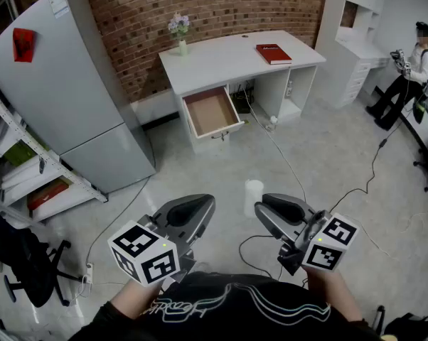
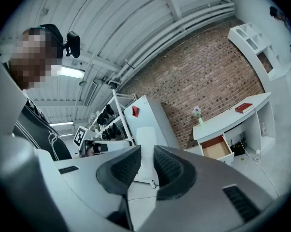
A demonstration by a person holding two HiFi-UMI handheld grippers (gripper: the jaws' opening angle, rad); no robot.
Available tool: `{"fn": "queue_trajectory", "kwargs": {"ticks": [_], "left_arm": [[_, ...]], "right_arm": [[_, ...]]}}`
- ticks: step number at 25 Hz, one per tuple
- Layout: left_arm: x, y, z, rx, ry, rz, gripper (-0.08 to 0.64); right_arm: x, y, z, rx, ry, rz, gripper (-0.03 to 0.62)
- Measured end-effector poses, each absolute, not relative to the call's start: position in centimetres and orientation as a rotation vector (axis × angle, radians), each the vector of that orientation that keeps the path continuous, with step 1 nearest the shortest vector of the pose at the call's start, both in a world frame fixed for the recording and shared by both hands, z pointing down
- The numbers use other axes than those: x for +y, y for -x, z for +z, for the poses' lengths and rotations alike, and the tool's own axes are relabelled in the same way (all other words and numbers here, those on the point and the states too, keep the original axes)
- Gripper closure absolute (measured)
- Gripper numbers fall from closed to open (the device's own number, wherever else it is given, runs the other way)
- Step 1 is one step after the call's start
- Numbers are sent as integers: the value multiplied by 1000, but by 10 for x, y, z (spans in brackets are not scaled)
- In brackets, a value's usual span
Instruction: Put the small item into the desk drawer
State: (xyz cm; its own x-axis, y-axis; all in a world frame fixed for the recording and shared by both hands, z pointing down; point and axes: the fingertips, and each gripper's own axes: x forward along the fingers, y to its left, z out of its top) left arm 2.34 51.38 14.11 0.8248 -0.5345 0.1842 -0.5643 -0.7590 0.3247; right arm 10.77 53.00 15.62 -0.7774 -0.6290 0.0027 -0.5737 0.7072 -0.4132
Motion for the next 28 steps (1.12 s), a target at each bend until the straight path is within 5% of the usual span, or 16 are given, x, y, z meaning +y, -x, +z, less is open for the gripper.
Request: {"fn": "queue_trajectory", "kwargs": {"ticks": [28], "left_arm": [[509,-33,147,-833,-2620,55,538]], "right_arm": [[519,-127,158,2806,1068,-563,497]]}}
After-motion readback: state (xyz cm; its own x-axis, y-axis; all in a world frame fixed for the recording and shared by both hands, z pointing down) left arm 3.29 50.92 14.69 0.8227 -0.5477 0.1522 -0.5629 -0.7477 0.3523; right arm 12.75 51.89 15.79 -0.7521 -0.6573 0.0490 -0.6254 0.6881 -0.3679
